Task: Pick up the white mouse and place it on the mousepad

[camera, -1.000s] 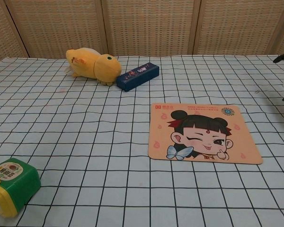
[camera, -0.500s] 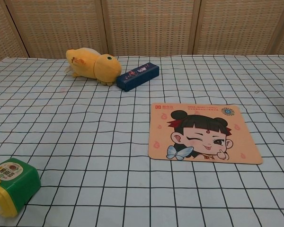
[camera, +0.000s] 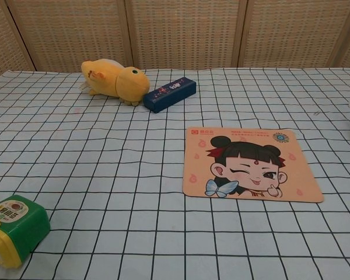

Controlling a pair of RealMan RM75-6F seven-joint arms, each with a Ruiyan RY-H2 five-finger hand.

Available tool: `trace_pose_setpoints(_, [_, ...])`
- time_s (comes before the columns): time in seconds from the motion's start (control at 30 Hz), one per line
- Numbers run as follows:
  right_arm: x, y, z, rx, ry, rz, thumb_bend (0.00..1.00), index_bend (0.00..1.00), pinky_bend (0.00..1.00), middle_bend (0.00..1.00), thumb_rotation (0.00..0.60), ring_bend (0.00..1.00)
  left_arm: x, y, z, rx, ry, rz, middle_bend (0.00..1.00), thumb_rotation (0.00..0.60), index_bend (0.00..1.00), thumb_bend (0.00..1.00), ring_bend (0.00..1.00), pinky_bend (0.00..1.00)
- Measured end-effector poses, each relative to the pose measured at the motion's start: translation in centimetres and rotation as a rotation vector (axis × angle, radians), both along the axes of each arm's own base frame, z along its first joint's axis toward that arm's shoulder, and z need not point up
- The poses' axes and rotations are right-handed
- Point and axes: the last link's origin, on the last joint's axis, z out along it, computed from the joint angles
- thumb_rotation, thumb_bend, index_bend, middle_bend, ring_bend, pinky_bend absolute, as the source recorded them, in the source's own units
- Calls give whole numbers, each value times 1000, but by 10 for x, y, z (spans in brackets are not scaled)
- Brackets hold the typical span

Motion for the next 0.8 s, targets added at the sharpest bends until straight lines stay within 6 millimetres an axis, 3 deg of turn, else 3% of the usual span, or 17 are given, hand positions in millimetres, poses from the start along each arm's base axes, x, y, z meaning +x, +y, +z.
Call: trace_pose_setpoints(0.8, [-11,-7,4,72,127,95,199,275,0,52,600,0,2,-1,-4,-9,11,-6,0,600,0,28,0,0])
